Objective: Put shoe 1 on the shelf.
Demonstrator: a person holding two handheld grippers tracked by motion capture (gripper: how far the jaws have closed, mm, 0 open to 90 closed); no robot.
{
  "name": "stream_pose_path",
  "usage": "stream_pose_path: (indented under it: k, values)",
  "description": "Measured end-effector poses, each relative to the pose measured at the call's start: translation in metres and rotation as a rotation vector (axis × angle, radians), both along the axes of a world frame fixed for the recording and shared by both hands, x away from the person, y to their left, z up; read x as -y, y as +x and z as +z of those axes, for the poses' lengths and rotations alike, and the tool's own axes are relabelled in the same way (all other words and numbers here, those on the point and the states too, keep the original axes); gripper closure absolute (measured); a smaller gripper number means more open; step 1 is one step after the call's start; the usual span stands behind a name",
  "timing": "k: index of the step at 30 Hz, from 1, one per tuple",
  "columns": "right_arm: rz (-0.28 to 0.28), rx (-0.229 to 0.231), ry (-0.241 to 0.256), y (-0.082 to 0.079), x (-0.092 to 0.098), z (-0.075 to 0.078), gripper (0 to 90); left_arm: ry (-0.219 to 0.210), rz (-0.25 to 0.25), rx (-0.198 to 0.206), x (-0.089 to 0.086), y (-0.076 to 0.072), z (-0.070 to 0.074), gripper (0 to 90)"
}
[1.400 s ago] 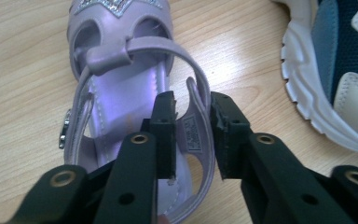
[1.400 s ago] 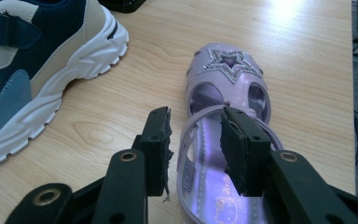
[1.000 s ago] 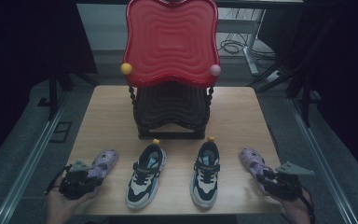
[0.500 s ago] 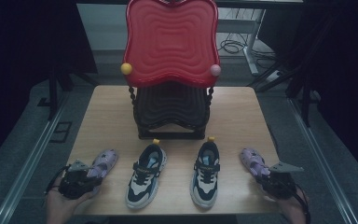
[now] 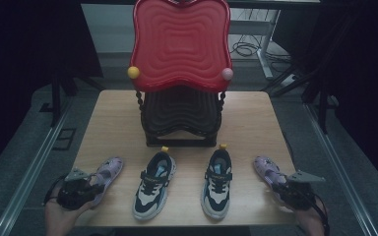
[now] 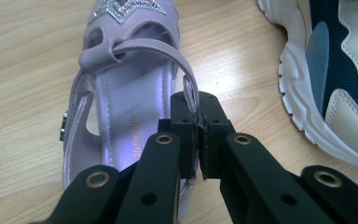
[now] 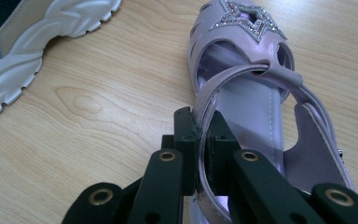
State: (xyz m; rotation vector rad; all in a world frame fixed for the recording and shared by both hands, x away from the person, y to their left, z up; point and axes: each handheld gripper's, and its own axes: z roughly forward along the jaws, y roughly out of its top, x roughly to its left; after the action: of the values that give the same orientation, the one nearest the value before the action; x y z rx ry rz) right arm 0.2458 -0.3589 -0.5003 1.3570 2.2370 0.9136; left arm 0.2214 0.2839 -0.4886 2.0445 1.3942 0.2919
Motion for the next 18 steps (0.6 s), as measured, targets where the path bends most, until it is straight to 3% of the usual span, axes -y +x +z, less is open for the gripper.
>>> stream_pose_path:
  k: [10, 18]
  values:
    - [-0.022, 0.035, -0.008, -0.001, 0.0, 0.006, 85.8, -0.03, 0.007, 0.022, -0.004, -0.001, 0.007, 86.0]
    - [-0.055, 0.103, 0.036, -0.005, 0.005, 0.019, 85.9, -0.082, 0.013, 0.063, -0.006, -0.002, 0.017, 85.8]
